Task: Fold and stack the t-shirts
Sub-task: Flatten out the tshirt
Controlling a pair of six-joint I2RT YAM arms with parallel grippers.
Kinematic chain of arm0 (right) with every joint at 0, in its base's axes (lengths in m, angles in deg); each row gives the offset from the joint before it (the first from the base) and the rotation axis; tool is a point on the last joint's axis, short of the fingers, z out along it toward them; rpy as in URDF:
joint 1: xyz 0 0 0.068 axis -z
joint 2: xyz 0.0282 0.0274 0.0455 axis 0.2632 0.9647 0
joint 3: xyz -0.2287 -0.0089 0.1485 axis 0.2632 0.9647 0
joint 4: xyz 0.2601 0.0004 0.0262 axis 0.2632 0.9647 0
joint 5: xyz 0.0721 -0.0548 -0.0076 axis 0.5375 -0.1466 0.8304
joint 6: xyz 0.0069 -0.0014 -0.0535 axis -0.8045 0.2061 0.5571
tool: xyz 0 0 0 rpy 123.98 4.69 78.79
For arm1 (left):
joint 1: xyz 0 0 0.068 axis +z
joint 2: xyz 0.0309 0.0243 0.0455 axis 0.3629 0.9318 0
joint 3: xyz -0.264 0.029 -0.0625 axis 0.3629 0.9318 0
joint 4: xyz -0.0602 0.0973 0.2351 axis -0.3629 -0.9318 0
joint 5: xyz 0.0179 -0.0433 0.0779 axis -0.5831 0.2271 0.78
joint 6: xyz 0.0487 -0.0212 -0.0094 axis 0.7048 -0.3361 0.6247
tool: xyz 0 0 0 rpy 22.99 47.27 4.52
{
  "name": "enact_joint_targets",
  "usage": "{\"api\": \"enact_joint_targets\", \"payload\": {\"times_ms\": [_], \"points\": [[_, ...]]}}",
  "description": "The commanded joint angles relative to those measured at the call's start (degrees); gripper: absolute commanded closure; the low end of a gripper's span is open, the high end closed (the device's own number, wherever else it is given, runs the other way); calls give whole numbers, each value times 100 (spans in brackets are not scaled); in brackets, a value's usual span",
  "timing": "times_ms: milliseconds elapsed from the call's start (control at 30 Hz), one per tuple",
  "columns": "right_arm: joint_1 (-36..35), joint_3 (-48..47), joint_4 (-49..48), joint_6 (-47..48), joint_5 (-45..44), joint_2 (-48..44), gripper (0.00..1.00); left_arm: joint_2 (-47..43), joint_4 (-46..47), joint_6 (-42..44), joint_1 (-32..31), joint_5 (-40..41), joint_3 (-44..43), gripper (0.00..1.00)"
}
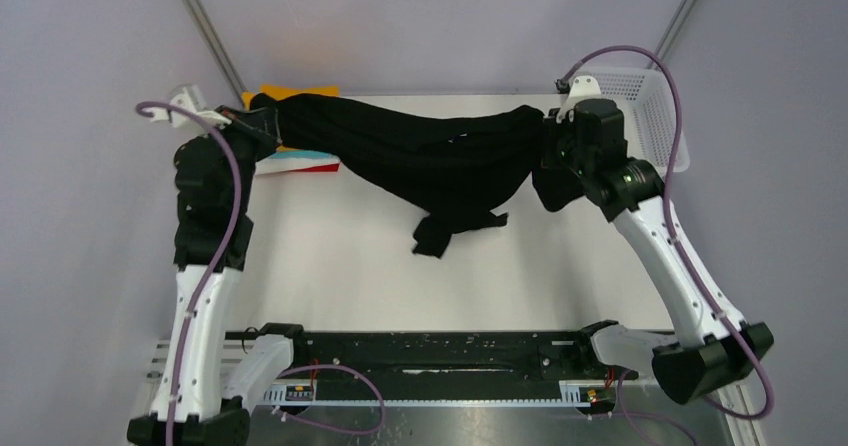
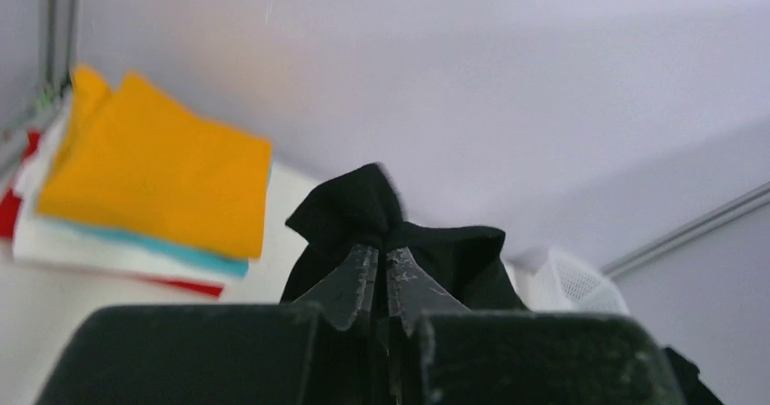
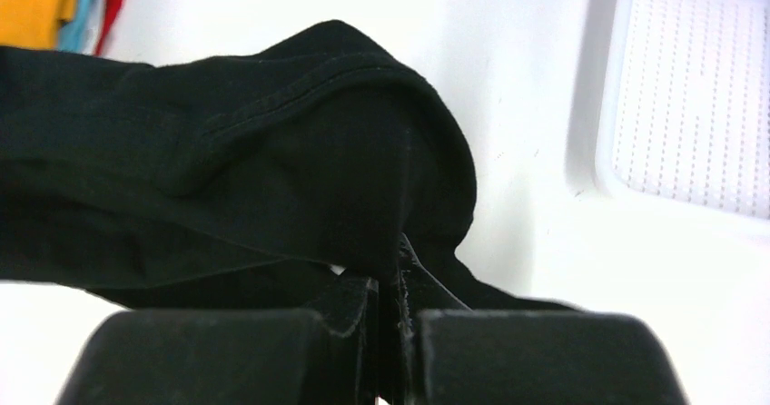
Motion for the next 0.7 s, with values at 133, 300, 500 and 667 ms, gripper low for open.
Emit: {"api": "enact_joint_targets", "payload": {"times_ms": [133,300,500,667], "points": [[-1,-540,389,943,722,-1683,100,-991,970,892,11,724,-700,100],[-2,-872,436,1035,1526,-2456,100,-1414,1246,1324,11,487,-1061,100],[0,-1513,622,979,1924,-2798,100,-1652,1505,1529,11,295,-1375,100],[2,-2261,891,996,1862,-2570,100,-1427,1484,1589,11,139,-1853,100]]}}
